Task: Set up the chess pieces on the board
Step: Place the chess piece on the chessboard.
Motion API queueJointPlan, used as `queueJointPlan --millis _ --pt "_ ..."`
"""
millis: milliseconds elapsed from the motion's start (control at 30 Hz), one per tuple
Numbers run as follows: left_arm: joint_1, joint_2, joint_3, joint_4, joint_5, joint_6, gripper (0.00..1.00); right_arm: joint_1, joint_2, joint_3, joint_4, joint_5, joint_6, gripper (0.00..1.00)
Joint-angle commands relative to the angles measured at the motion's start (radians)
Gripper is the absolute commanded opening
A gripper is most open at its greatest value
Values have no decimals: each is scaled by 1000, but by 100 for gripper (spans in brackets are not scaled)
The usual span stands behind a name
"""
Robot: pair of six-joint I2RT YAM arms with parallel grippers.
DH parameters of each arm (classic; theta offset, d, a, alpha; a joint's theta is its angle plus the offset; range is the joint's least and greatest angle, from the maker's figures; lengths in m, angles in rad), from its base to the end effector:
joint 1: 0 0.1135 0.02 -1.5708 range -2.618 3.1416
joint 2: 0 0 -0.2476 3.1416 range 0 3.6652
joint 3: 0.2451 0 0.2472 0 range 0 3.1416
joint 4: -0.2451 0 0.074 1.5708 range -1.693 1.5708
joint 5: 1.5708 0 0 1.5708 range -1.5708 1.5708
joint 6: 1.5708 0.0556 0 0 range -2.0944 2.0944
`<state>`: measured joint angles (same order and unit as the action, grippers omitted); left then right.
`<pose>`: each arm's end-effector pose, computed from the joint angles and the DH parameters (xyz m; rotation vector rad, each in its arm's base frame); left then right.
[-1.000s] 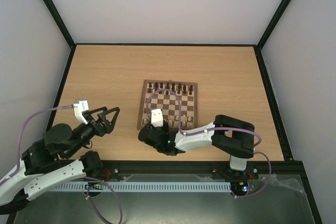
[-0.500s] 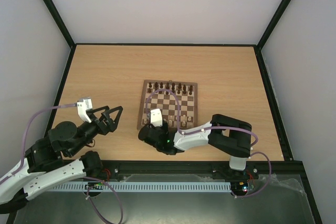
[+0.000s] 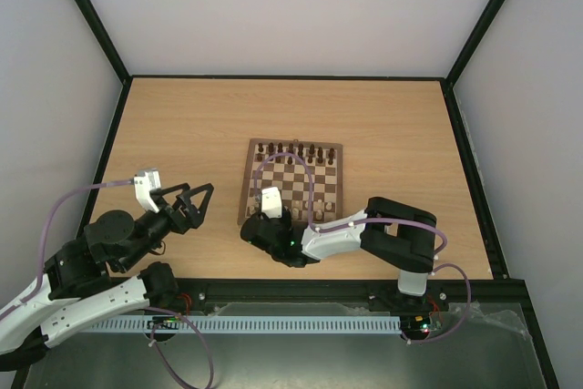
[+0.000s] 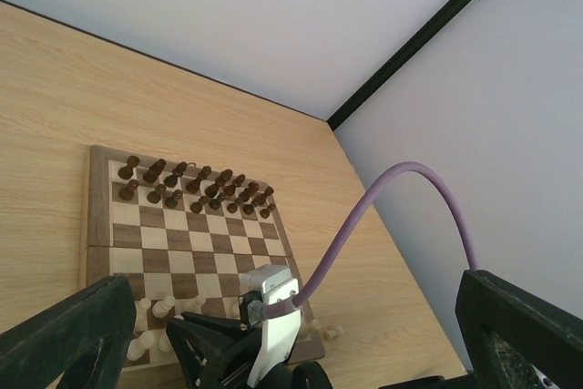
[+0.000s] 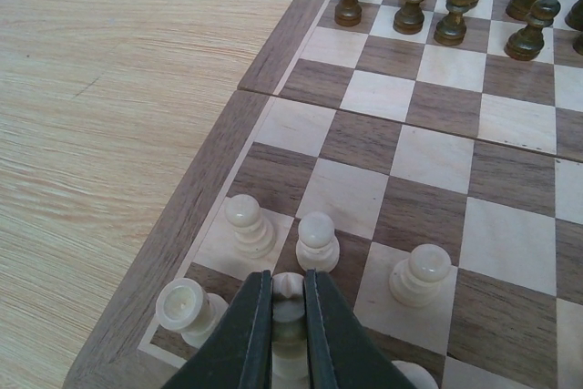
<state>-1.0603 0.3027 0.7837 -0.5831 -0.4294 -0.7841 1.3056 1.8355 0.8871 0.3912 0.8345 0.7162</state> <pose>0.0653 -0.0693 0.3387 -0.0996 1.7682 -1.0212 0.1362 0.3442 0.1337 -0.1046 1.9573 0.4472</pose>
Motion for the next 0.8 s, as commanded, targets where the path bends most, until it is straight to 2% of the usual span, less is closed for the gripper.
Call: queueJointPlan --millis 0,267,767 --pt "-3 7 -14 20 -20 17 99 -5 27 -2 0 12 5 6" --pt "-3 3 -19 17 -23 16 99 -5 29 -1 -11 6 10 17" --pt "-4 -5 -21 12 -26 11 99 -4 -1 -18 11 -16 -4 19"
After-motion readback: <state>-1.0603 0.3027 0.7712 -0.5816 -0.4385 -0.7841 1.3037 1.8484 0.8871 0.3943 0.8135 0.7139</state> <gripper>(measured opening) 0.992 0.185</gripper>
